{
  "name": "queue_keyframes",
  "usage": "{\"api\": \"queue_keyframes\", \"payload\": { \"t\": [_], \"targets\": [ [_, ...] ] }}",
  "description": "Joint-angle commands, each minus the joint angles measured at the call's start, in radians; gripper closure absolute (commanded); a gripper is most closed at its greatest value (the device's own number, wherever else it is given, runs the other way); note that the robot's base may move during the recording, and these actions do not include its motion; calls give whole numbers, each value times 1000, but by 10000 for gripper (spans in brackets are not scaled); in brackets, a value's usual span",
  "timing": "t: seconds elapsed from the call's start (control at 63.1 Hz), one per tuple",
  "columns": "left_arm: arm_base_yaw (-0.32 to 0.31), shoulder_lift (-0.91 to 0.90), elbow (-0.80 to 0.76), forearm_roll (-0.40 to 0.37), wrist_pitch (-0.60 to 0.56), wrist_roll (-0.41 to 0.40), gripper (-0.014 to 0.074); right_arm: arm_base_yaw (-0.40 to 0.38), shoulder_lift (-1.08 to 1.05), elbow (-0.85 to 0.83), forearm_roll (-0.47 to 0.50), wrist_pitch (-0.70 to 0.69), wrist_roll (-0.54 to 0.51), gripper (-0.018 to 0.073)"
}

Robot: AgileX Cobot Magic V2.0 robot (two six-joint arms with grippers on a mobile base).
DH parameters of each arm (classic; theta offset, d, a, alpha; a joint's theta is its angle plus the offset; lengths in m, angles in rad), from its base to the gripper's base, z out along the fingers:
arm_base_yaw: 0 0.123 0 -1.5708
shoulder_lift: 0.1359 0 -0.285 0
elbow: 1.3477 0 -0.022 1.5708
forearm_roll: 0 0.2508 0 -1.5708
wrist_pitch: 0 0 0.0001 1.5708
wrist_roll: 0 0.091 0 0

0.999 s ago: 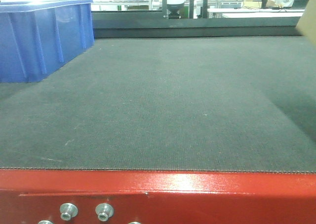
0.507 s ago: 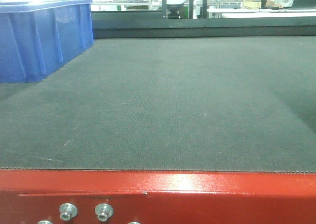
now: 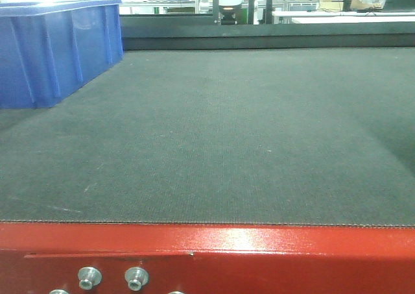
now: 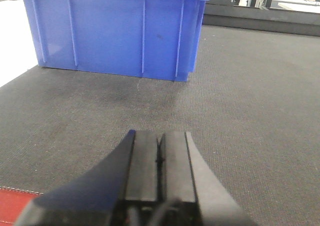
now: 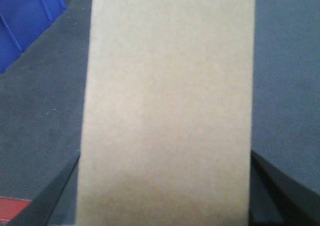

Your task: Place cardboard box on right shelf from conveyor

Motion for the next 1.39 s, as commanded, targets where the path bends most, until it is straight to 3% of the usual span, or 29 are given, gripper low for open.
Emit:
{"api": "queue_keyframes", "payload": {
  "t": [0.0, 0.808, 1.078, 1.379],
  "targets": [
    [0, -12, -3, -5, -84, -5, 715, -6, 11, -24, -19, -87, -12, 324],
    [0, -12, -3, -5, -84, -5, 715, -6, 11, -24, -19, -87, -12, 324],
    [-39, -12, -3, -5, -84, -5, 715, -6, 11, -24, -19, -87, -12, 324],
    [-39, -12, -3, -5, -84, -5, 715, -6, 11, -24, -19, -87, -12, 324]
  ]
}}
